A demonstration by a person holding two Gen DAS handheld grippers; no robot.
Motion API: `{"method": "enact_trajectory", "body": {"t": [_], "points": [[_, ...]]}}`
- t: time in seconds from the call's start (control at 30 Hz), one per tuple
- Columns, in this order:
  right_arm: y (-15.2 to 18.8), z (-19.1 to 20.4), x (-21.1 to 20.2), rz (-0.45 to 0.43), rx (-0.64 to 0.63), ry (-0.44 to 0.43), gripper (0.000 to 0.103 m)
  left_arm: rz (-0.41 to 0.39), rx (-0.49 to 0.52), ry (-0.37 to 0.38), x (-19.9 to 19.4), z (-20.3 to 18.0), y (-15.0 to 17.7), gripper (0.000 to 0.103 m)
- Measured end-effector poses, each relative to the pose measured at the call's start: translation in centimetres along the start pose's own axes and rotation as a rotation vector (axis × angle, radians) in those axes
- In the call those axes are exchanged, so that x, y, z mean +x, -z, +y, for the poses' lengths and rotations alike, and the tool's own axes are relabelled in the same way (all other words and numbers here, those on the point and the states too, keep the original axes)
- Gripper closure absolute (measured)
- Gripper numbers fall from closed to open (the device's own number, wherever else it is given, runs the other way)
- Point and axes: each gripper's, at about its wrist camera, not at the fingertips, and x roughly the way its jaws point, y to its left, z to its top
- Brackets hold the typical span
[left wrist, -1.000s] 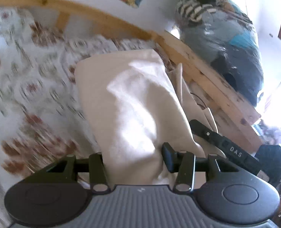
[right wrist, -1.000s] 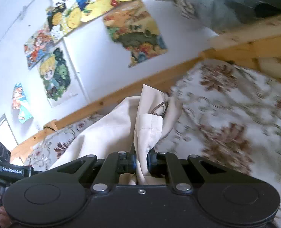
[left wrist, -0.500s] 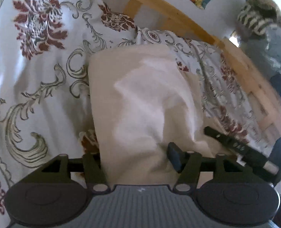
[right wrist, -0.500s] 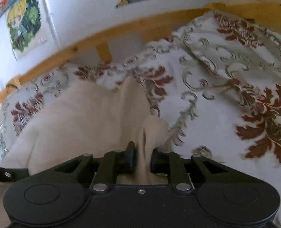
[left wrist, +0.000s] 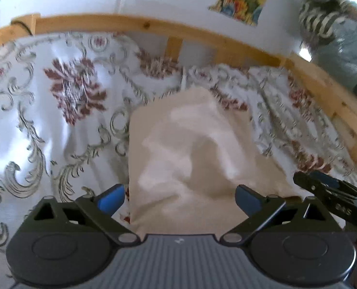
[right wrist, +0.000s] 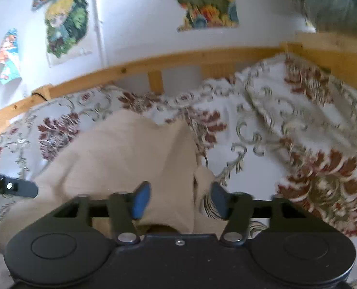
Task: Fold large clothes
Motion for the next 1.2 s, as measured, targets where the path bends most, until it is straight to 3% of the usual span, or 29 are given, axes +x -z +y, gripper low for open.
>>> {"method": "enact_trajectory", "body": {"t": [0.2,0.3,0.43,0.67,0.8,0.87,1.2], "points": [[-0.9,1.7,-6.0,-0.115,-0.015,0.003,0.004,-0.119,-0.004,-0.027,-5.3,-1.9,0.8,0.001],[-0.9,1.9,-9.2,-0.172,0.013,0.017,0.001,-0.157,0.013,-0.062,-7.9,-3.0,1.1,0.001],[-0.3,2.0,-13.2,-0.22,0.043,0.034,0.001,-0.208,0.037,-0.135,-11.2,-4.4,2.9,0.001],[2.2,3.2,-20.0,-0.263,0.053,0.091,0.001,-0.197,0.012,-0.091,-15.2,-4.5,7.1,0.001],[4.2,4.0,-23.6,-0.295,0.059,0.134,0.001,-0.162,0.074,-0.106,-16.5,-4.7,9.4,0.001],[4.7,4.2,-24.6,-0.297,0.059,0.148,0.001,-0.165,0.086,-0.153,-17.3,-4.8,10.2,0.001],[6.5,5.2,-24.8,-0.214,0.04,0.118,0.001,-0.199,0.053,-0.178,-18.4,-4.3,11.7,0.001]]}}
